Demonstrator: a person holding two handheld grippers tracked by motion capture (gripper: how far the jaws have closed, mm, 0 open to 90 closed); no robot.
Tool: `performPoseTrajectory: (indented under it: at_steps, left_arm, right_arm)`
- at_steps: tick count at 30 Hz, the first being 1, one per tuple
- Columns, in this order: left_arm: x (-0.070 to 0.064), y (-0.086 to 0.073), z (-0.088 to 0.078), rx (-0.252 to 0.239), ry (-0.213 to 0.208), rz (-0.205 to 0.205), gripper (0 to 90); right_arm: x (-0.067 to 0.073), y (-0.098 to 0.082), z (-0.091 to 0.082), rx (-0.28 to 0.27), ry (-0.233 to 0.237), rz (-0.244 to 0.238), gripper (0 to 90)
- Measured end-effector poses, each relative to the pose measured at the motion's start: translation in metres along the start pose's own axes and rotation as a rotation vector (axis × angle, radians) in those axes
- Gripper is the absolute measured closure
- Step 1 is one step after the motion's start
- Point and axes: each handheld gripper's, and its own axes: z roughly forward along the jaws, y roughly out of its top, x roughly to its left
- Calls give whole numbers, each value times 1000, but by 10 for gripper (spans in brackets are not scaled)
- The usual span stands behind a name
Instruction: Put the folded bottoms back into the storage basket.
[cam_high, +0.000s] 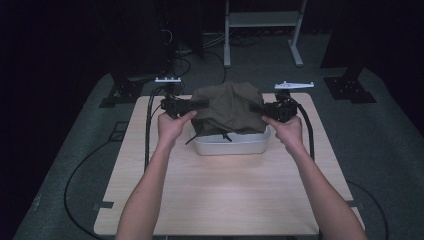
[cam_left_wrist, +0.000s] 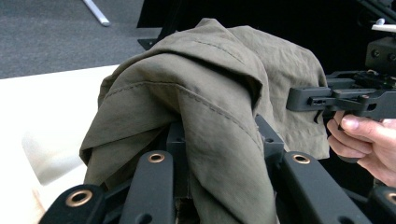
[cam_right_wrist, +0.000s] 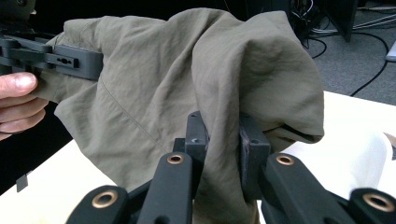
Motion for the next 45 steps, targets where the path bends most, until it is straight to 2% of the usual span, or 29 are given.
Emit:
performPoseTrajectory:
  at_steps: [11, 32, 45]
  left_arm:
    - [12, -11, 6, 8, 16, -29, 668]
    - [20, -20, 22, 22, 22, -53, 668]
    - [30, -30, 33, 54, 32, -67, 668]
  right_arm:
    - [-3, -4, 16, 36, -1, 6, 772]
    - [-14, -7, 22, 66, -25, 21, 773]
    - [-22, -15, 30, 101, -32, 37, 773]
